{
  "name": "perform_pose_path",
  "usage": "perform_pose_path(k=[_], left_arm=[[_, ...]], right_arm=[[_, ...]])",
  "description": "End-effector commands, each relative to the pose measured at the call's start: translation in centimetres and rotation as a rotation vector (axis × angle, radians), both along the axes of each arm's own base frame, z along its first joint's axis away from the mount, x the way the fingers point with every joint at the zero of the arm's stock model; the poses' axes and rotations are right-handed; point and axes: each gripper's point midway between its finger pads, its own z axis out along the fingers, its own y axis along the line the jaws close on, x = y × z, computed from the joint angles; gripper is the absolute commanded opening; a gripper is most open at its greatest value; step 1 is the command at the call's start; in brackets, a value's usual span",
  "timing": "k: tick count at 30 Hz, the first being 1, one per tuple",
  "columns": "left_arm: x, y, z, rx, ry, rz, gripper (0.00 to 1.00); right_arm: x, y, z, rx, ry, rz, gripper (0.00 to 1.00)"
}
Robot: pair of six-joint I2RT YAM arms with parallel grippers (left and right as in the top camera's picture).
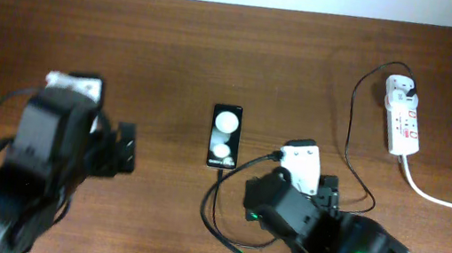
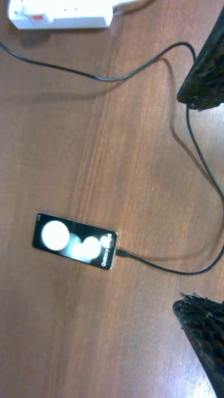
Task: Plug charger to phone and switch on socket
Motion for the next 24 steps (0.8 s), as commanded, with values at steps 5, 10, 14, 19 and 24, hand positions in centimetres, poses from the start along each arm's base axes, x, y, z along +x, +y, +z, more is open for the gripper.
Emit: perform_pose_path(k=[5, 10, 14, 19, 24], left_arm=[[-6.6, 3.9, -0.5, 0.094, 0.046, 0.055, 0.99], [-10.7, 7.4, 1.7, 0.043, -0.117, 0.234, 0.99], [-16.8, 8.9, 3.4, -0.004, -0.35, 0.337, 0.99], [-21.8, 9.2, 3.3, -0.039, -0.516, 0.351, 0.99], [-24.5, 9.4, 2.0, -0.044, -0.559, 0.358, 0.99]], right_arm=[[0.4, 0.5, -2.3, 0.09, 0.122, -0.185, 0.99], [1.2, -3.2, -3.5, 0.099, 0.229, -0.326, 0.99], [1.8, -4.3, -3.7, 0.133, 0.26, -0.388, 0.99], [1.8, -4.6, -3.8, 0.135, 0.272, -0.398, 0.99], [2.5, -6.1, -3.8, 0.136, 0.259, -0.46, 0.99]])
